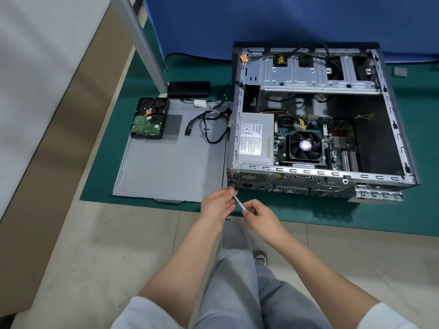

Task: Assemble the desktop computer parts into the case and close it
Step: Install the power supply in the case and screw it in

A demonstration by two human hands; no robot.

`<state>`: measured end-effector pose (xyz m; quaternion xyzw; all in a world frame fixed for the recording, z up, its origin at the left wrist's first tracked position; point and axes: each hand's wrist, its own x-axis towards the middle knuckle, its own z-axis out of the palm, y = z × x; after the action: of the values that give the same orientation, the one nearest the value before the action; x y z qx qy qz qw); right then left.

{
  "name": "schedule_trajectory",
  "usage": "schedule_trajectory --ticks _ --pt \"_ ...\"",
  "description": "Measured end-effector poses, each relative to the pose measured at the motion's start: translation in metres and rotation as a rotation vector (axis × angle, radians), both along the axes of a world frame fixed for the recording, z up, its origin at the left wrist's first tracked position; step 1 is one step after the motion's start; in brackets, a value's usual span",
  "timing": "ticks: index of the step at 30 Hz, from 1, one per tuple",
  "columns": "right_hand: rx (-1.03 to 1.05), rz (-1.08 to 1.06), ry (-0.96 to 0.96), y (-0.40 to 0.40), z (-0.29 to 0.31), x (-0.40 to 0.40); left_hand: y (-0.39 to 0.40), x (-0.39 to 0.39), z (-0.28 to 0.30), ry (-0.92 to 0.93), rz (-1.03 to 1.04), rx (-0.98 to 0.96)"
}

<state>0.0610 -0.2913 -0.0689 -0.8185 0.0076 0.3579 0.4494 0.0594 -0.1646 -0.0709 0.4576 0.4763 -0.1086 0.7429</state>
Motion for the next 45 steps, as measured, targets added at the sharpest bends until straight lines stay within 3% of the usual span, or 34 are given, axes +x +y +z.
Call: schedule_trajectory --ticks 15,37,45 --pt "-0.055 -0.139 0.139 0.025 -0.019 0.013 0.001 0.019 -0.028 0.094 -0.070 0.036" --pt "0.081 -0.257 0.313 0.040 -0.012 0.014 0.010 0.015 -0.031 0.052 -0.241 0.176" --pt "0.135 -0.296 0.430 0.037 -0.008 0.015 0.006 0.015 -0.029 0.061 -0.197 0.261"
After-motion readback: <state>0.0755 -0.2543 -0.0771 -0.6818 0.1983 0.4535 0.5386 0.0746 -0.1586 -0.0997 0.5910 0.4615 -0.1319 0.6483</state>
